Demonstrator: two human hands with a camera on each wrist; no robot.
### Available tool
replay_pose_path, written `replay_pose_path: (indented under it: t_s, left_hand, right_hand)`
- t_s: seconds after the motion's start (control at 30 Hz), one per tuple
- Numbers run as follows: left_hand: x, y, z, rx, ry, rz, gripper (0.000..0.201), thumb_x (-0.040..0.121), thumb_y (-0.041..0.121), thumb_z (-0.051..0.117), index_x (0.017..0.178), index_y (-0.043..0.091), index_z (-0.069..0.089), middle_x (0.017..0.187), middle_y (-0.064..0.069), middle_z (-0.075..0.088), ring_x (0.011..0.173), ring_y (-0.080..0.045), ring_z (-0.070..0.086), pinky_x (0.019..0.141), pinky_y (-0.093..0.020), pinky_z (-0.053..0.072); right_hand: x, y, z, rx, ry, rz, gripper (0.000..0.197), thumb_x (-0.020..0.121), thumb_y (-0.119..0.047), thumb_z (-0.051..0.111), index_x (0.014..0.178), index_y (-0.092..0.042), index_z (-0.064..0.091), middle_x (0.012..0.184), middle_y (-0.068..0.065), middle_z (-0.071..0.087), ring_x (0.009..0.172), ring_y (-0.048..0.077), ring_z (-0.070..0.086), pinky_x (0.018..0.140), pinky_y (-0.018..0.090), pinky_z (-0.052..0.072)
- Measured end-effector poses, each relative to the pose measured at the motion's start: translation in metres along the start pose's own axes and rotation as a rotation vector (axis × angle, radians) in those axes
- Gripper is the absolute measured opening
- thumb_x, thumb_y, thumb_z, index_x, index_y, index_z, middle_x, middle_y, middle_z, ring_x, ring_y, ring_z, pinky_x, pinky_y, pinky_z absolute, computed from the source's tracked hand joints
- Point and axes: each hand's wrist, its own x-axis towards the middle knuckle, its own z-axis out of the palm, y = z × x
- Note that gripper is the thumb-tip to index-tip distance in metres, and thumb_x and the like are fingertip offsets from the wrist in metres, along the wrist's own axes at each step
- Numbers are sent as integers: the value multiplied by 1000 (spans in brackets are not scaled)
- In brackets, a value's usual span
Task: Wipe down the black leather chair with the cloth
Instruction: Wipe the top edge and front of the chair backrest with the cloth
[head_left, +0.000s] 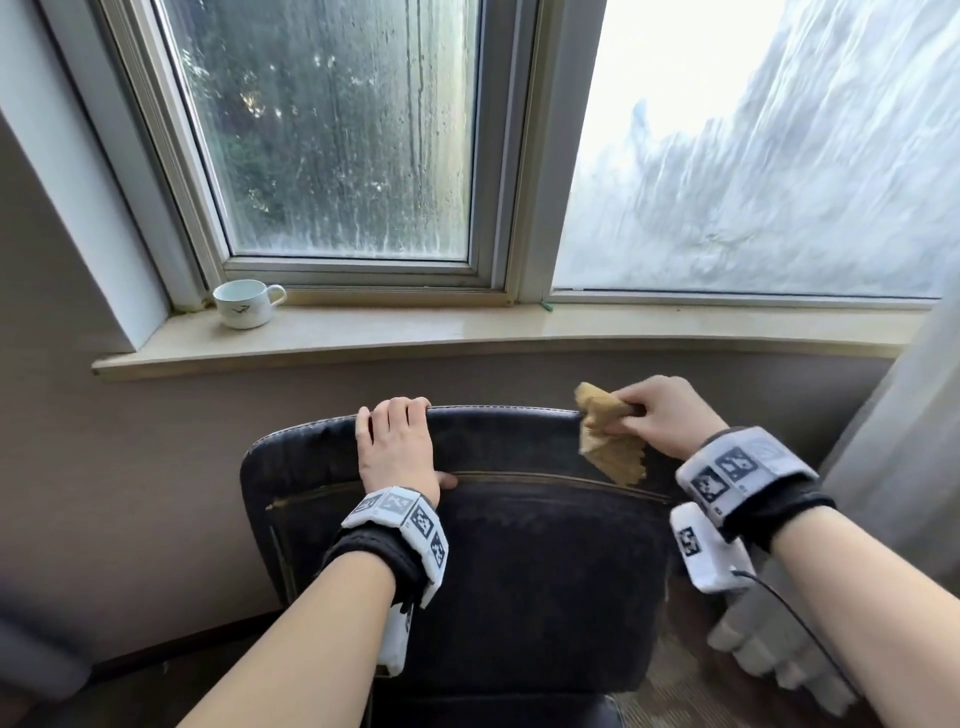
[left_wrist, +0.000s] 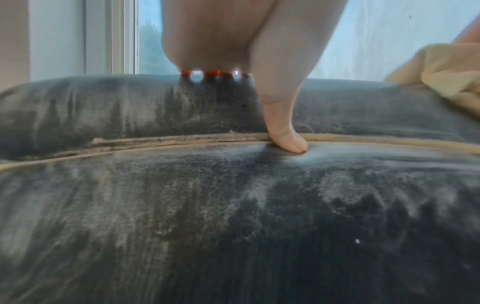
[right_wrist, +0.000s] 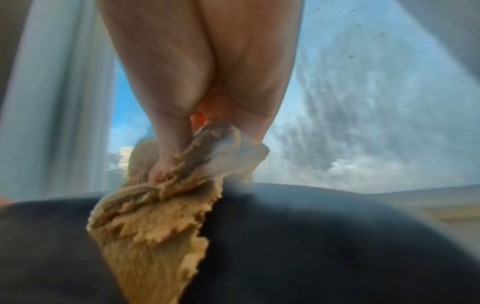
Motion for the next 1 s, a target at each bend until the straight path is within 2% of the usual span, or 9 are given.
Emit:
replay_pose_path:
  t_s: [0.07, 0.13, 0.23, 0.4, 0.47, 0.6, 0.7, 0.83, 1.0]
  left_hand:
    - [1, 0, 0, -2, -8, -7, 92, 64, 55, 72, 136, 23, 24, 135, 2, 32, 134, -17, 22, 116, -37, 2]
    - [3, -5, 1, 3, 6, 10, 93, 64, 57, 71, 136, 24, 25, 135, 2, 33, 133, -17, 24, 115, -37, 4]
    - [-1, -13, 1, 32, 30, 45, 93, 63, 63, 68, 136, 26, 25, 133, 3, 34, 130, -16, 27, 114, -36, 7]
    - [-1, -11, 2, 36, 50, 48, 93, 63, 64, 67, 136, 26, 25, 132, 3, 35, 130, -16, 28, 114, -36, 7]
    - [0, -11, 4, 31, 50, 37, 94, 62, 63, 68, 136, 26, 25, 132, 3, 35, 130, -16, 28, 115, -36, 6]
    - [3, -8, 4, 3, 38, 18, 94, 61, 61, 71, 136, 25, 25, 133, 3, 34, 132, -16, 26, 115, -37, 4]
    - [2, -9, 5, 1, 44, 20, 95, 62, 61, 70, 137, 24, 26, 133, 3, 35, 132, -17, 26, 115, -37, 4]
    - [-1, -10, 2, 8, 42, 24, 94, 63, 61, 70, 137, 23, 26, 133, 2, 35, 131, -17, 26, 115, -38, 4]
    - [1, -10, 4, -7, 41, 20, 94, 63, 60, 70, 137, 23, 26, 134, 2, 35, 132, -17, 25, 115, -38, 4]
  right_hand:
    - [14, -28, 20, -6, -23, -121, 18, 79, -14, 62, 92, -20, 73, 86, 8, 75, 89, 19, 68, 77, 29, 49]
    - [19, -45, 36, 72, -6, -147, 26, 79, -9, 61, 97, -23, 72, 93, 6, 75, 93, 20, 67, 84, 33, 51]
    - [7, -26, 32, 136, 36, -107, 31, 79, -4, 62, 103, -21, 71, 95, 5, 75, 92, 16, 67, 86, 28, 49]
    - [-19, 39, 9, 89, 112, 41, 30, 77, 2, 62, 97, -17, 73, 88, 8, 76, 81, 10, 64, 66, 11, 40]
    - [-23, 56, 0, 44, 114, 91, 30, 77, 1, 63, 97, -18, 74, 89, 9, 76, 82, 13, 65, 66, 9, 41]
    - [-21, 57, 9, 16, 236, 90, 38, 78, 1, 61, 111, -17, 68, 114, 11, 69, 108, 24, 63, 93, 32, 45]
    - [-33, 58, 41, 104, 380, 85, 48, 79, 8, 58, 121, -15, 60, 131, 9, 56, 124, 23, 51, 107, 22, 33]
    - [-59, 68, 64, 1, 504, -20, 62, 69, 24, 53, 124, -5, 56, 134, 10, 53, 130, 25, 43, 111, 4, 12]
    - [-43, 59, 46, -45, 660, -21, 58, 67, 23, 50, 119, 0, 60, 126, 13, 58, 125, 28, 46, 110, 4, 11]
